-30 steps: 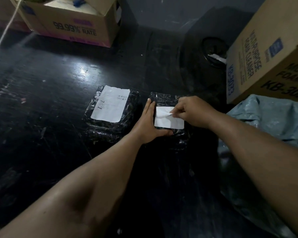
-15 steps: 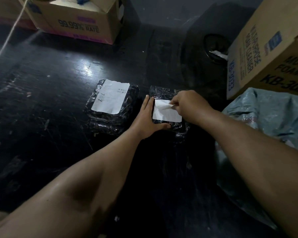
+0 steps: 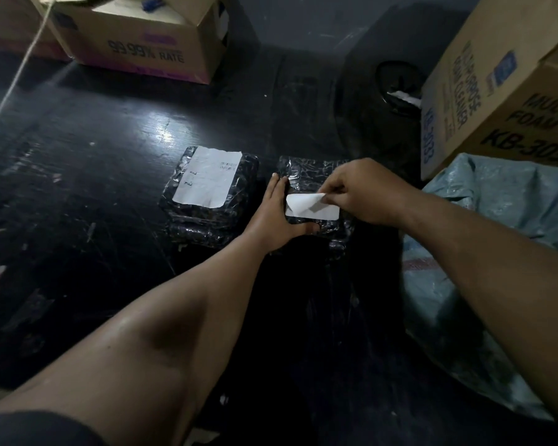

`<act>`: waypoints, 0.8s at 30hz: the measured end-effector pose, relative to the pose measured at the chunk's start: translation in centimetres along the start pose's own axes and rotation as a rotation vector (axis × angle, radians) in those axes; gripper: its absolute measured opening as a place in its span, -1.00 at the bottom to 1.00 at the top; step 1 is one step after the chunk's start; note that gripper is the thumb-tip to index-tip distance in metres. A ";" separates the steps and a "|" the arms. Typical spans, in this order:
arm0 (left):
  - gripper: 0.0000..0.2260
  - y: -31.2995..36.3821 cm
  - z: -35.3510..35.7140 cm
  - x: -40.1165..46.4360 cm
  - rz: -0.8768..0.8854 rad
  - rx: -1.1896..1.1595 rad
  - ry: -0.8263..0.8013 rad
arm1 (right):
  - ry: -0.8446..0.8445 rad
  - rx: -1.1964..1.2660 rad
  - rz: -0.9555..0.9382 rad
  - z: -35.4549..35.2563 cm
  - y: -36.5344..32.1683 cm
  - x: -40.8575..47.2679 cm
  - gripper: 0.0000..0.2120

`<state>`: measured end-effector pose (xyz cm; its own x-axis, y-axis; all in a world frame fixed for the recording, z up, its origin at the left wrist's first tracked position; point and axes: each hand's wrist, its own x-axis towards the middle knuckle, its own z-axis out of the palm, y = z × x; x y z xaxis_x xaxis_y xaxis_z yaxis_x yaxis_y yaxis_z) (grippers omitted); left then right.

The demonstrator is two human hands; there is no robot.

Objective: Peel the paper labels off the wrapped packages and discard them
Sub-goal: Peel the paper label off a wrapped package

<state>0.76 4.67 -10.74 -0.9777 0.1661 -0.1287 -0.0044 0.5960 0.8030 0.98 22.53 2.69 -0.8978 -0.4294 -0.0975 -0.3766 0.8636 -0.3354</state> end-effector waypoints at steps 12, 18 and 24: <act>0.16 -0.2 -1.1 0.3 0.081 0.102 -0.081 | 0.173 -0.174 0.130 -0.7 -0.8 0.7 -0.76; 0.20 -0.6 -1.0 0.3 0.083 0.049 -0.100 | 0.079 -0.158 0.172 -1.0 -1.4 -0.1 -0.87; 0.19 -0.5 -1.1 0.3 0.056 0.027 -0.101 | 0.062 -0.009 0.238 -1.4 -2.4 -0.7 -0.91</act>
<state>0.27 3.54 -10.55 -0.9502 0.2769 -0.1433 0.0562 0.6042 0.7948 2.18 21.15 4.82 -0.9737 -0.1965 -0.1151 -0.1544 0.9410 -0.3011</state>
